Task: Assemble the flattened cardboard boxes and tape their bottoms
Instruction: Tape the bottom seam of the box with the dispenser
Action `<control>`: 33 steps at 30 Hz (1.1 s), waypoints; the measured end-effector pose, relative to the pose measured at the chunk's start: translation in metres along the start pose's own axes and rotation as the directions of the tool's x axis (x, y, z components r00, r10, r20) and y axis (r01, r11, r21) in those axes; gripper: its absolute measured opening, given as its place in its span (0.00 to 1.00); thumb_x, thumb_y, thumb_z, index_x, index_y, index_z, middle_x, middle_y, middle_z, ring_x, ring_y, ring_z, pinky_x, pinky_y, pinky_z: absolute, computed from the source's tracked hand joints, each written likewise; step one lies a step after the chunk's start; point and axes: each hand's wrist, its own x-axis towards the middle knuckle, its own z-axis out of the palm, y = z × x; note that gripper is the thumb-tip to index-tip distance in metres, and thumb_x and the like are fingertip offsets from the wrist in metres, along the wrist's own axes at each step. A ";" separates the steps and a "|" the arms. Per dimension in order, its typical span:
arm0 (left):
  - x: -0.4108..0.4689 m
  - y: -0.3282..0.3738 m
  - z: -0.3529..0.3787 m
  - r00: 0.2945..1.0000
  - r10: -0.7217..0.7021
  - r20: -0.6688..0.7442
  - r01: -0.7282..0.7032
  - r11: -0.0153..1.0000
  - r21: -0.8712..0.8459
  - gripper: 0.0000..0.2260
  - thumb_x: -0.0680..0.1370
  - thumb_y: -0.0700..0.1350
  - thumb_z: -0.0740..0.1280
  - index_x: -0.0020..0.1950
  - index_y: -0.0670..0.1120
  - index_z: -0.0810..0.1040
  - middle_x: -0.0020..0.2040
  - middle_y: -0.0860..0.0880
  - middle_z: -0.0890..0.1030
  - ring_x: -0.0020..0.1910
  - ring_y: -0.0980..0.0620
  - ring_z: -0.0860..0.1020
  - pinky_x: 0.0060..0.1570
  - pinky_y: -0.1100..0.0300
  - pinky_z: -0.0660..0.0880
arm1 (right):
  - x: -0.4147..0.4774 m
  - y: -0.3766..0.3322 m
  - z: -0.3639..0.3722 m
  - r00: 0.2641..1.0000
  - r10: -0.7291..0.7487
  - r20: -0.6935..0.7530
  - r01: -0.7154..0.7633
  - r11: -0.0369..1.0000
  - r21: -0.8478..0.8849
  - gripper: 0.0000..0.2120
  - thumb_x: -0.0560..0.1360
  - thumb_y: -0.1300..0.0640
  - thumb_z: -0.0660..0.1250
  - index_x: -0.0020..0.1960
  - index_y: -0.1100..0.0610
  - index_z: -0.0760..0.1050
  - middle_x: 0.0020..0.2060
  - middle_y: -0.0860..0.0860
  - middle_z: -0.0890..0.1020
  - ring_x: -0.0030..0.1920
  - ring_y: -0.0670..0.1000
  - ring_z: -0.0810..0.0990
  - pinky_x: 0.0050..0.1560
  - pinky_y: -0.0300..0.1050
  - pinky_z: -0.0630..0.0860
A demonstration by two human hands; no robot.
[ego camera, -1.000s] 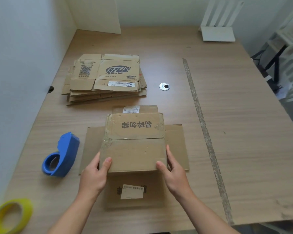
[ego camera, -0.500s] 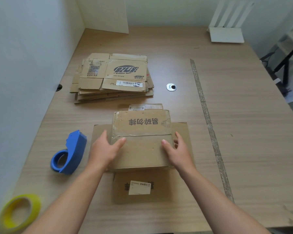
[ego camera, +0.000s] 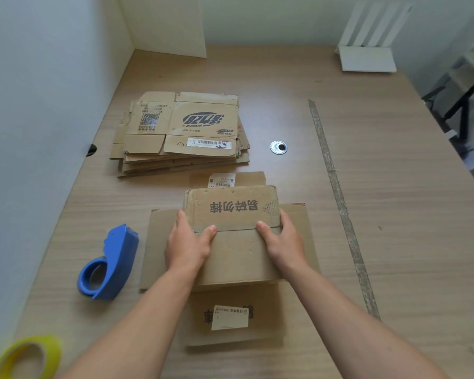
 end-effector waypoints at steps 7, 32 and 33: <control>0.002 -0.009 -0.012 0.997 0.071 -0.003 -0.071 0.997 0.000 0.24 0.82 0.52 0.63 0.78 0.52 0.65 0.67 0.46 0.77 0.66 0.41 0.73 0.65 0.47 0.71 | -0.002 0.001 -0.003 1.000 0.001 0.020 -0.003 0.996 0.094 0.22 0.78 0.47 0.68 0.71 0.46 0.71 0.62 0.44 0.80 0.62 0.49 0.77 0.65 0.48 0.73; -0.019 -0.010 -0.060 0.978 0.205 0.041 -0.127 0.741 -0.660 0.16 0.79 0.59 0.65 0.67 0.67 0.74 0.65 0.55 0.77 0.62 0.54 0.78 0.57 0.51 0.78 | -0.017 -0.021 -0.054 0.994 -0.085 0.067 0.037 0.851 0.524 0.14 0.84 0.47 0.59 0.65 0.39 0.77 0.60 0.40 0.82 0.62 0.42 0.79 0.62 0.47 0.77; -0.020 -0.005 -0.065 0.975 0.220 0.033 -0.143 0.730 -0.668 0.14 0.78 0.60 0.65 0.63 0.71 0.75 0.65 0.55 0.77 0.61 0.55 0.78 0.56 0.54 0.77 | -0.018 -0.027 -0.060 0.992 -0.102 0.077 0.046 0.846 0.532 0.15 0.84 0.45 0.57 0.67 0.39 0.76 0.60 0.42 0.82 0.63 0.46 0.79 0.61 0.51 0.77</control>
